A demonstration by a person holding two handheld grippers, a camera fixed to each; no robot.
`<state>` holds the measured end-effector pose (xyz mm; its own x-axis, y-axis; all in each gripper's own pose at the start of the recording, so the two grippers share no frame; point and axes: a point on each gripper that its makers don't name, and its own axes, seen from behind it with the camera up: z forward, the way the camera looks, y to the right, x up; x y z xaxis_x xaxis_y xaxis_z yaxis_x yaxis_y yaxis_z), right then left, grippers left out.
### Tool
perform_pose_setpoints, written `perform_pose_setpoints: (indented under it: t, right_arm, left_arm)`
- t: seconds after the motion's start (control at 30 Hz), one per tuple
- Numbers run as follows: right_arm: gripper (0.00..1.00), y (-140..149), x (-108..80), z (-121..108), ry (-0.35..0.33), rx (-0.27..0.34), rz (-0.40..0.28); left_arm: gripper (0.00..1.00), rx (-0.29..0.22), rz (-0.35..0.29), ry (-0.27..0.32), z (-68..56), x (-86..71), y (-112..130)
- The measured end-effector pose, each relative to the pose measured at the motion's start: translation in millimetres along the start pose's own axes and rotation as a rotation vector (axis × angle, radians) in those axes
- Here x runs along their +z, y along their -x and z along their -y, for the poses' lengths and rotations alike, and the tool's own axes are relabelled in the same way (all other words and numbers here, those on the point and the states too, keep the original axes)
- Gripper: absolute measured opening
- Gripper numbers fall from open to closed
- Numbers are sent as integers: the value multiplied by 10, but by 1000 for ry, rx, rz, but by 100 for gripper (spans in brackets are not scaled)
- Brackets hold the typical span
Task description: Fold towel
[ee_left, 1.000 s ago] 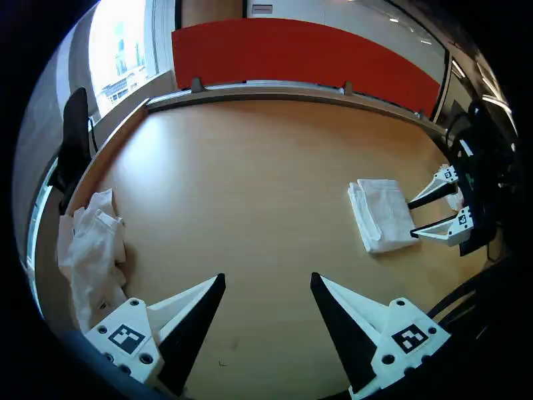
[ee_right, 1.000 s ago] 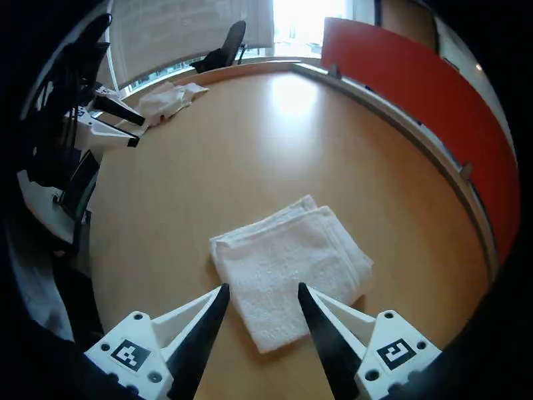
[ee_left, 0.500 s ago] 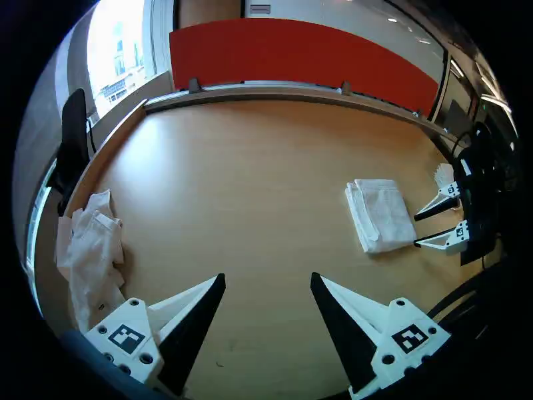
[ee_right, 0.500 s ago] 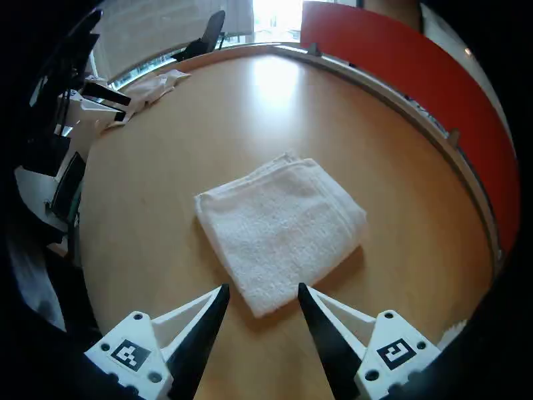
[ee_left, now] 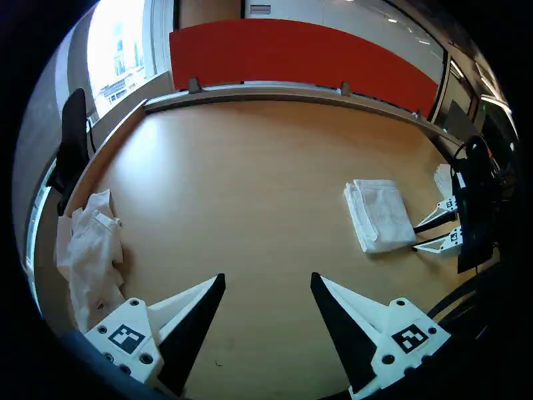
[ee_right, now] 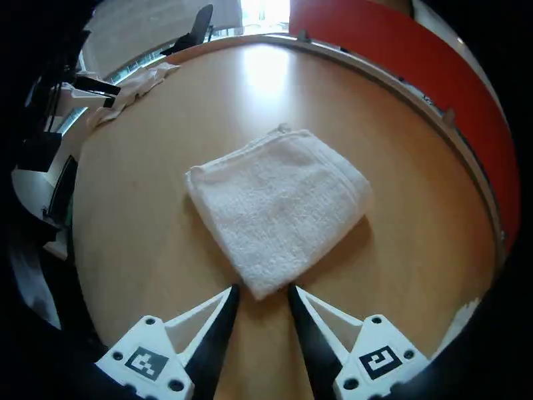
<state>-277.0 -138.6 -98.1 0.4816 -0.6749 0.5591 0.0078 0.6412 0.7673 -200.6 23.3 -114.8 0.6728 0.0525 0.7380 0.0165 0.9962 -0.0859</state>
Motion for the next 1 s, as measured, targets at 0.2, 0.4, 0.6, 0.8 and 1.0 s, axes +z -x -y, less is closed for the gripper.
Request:
perform_pose_setpoints:
  t: [0.2,0.4,0.6,0.8,1.0]
  right_arm:
    - [31,-3,8,-23,9,15,2]
    - [7,0,0,0,1,27,5]
    - [5,-19,1,27,-2,33,-3]
    - [5,-65,-21,53,-6,27,-16]
    - [5,-228,-113,21,5,8,-45]
  left_arm:
    - [95,2,1,1,-3,3,0]
    - [95,4,1,3,-12,9,5]
    - [95,5,0,3,-3,2,2]
    - [95,6,1,2,5,-2,21]
    - [95,8,0,2,11,2,35]
